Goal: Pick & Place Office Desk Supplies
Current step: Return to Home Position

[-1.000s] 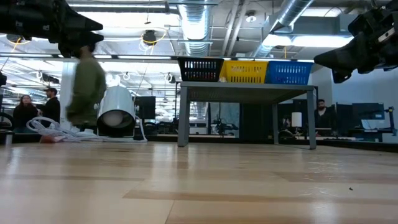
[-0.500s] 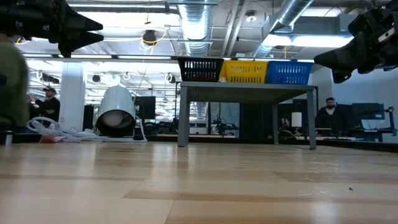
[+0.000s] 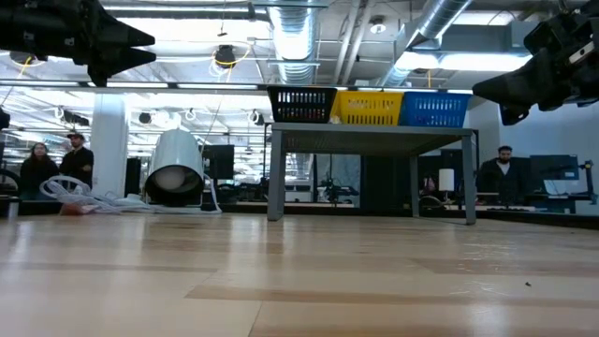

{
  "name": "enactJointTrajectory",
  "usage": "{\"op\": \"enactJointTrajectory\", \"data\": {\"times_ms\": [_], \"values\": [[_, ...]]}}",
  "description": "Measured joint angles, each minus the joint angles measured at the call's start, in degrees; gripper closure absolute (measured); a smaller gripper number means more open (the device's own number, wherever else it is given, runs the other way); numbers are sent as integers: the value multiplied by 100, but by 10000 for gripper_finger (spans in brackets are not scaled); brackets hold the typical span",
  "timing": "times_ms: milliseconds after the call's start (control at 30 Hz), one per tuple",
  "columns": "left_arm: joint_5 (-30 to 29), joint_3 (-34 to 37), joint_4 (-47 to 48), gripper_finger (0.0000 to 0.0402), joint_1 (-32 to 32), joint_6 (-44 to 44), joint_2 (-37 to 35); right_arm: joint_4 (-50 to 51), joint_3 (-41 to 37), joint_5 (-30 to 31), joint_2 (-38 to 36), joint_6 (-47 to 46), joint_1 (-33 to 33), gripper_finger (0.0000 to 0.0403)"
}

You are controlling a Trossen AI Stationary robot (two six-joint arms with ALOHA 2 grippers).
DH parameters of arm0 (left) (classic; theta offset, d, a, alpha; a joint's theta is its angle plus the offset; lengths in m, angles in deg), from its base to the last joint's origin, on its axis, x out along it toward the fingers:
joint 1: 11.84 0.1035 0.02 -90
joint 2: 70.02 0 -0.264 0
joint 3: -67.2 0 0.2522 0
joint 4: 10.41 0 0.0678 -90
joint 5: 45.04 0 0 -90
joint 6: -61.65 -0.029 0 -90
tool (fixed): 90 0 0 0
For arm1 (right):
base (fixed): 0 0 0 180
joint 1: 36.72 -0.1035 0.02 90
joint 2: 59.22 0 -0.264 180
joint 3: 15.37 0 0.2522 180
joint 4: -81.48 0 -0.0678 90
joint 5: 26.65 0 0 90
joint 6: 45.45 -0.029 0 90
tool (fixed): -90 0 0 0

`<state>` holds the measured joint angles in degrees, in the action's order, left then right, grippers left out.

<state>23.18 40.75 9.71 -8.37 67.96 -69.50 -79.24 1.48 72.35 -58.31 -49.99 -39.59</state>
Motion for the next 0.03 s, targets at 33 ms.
{"op": "enactJointTrajectory", "data": {"times_ms": [33], "values": [[0,0,0,207,0,0,0,0,0,0,0,0,0,403]]}}
